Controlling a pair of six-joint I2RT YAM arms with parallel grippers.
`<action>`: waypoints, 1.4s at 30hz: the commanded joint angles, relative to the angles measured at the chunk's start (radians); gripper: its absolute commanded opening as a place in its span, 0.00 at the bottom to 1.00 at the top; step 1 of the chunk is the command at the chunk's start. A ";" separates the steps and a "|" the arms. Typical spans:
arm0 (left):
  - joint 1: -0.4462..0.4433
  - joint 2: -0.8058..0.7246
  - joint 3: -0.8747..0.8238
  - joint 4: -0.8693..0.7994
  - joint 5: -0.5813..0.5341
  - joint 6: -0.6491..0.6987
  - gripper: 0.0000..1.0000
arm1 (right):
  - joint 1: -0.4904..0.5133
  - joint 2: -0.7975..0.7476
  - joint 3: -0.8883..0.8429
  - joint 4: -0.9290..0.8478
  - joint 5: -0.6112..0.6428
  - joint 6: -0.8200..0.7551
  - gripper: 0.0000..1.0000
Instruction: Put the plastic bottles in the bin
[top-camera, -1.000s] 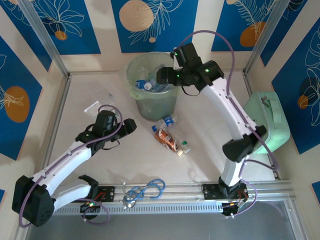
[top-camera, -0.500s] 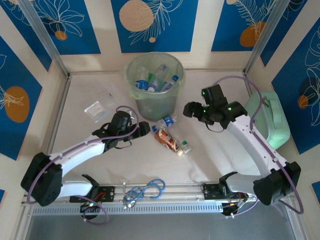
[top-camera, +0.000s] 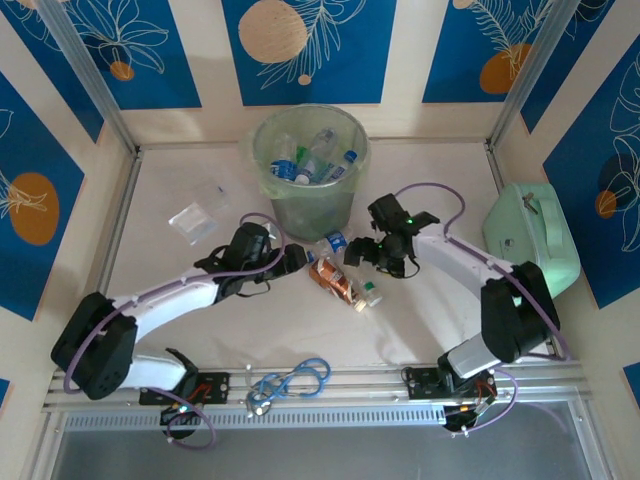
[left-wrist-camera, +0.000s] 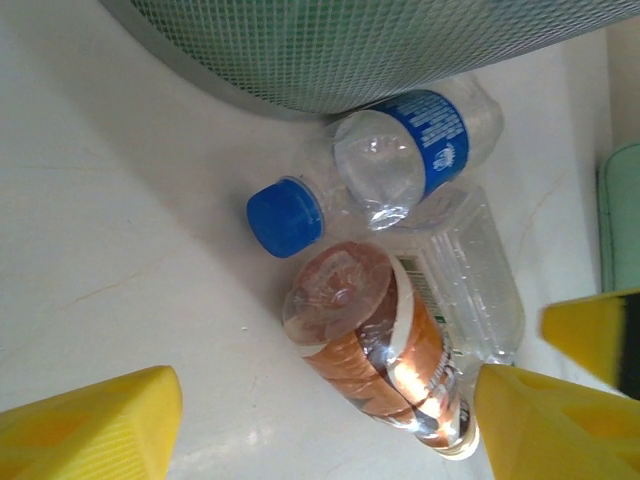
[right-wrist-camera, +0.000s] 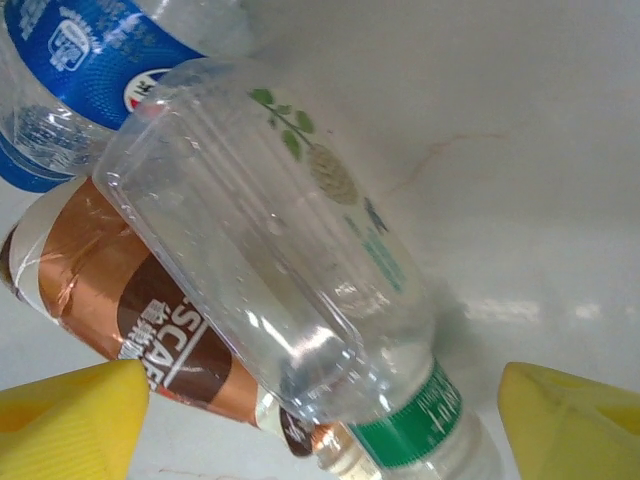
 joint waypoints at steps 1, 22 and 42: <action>-0.009 -0.062 -0.024 -0.044 -0.030 0.004 0.77 | 0.042 0.061 0.063 0.013 0.042 -0.041 0.93; -0.008 -0.218 0.000 -0.161 -0.035 0.028 0.79 | 0.084 0.196 0.053 -0.016 0.150 -0.026 0.71; -0.013 -0.266 0.015 0.047 0.135 0.040 0.82 | 0.121 -0.336 -0.019 -0.023 0.027 0.033 0.57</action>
